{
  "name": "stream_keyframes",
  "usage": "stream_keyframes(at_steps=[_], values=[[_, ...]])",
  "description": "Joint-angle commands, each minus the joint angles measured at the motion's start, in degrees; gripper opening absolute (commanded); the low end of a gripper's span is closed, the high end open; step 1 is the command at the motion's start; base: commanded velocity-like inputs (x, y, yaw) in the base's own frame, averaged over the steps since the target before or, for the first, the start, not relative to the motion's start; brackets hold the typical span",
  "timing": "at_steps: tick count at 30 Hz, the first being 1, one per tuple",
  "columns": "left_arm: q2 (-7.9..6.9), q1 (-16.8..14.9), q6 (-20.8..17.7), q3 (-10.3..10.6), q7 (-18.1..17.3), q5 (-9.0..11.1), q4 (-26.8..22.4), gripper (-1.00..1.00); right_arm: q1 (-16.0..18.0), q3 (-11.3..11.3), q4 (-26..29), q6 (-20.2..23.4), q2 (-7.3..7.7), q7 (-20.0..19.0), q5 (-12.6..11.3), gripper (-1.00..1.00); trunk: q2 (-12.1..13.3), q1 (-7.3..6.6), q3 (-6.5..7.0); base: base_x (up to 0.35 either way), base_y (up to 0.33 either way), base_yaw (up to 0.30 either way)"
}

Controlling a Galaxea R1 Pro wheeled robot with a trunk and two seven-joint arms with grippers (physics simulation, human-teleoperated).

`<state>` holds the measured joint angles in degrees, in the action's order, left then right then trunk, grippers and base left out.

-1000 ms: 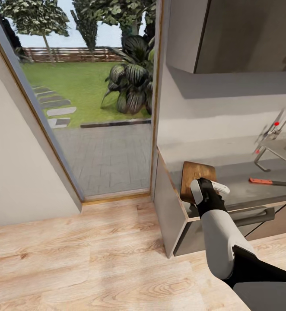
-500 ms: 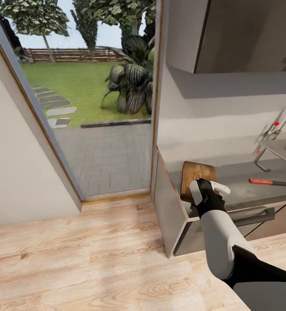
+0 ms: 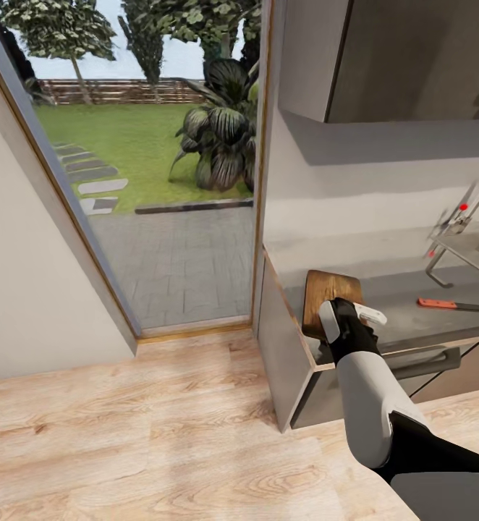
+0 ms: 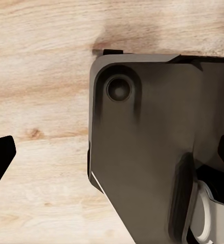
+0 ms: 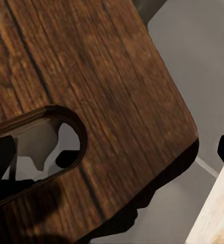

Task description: In the kitchen, take the Vidalia onion out of the sink, dice it on the chopping board with the paring knife, put the diced onion into the bowl on the countertop, then place both the paring knife and the chopping board into the sink.

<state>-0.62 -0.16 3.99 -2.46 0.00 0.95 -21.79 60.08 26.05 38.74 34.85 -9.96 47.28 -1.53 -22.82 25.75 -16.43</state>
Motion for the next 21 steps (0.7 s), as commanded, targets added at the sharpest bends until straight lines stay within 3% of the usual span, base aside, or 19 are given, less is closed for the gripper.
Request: stream_keyframes(at_steps=[1,21], values=[[0.01,0.0,0.1,-0.1,0.0,0.1,0.0,1.0,0.0,0.1,0.2,0.6,-0.04,0.2,-0.3,1.0,-0.1,0.03,-0.1,0.0,0.0,0.0],[0.01,0.0,0.1,-0.1,0.0,0.1,0.0,1.0,0.0,0.2,4.3,3.1,-0.03,-0.1,-0.4,1.0,-0.1,0.03,-0.1,0.0,0.0,0.0]])
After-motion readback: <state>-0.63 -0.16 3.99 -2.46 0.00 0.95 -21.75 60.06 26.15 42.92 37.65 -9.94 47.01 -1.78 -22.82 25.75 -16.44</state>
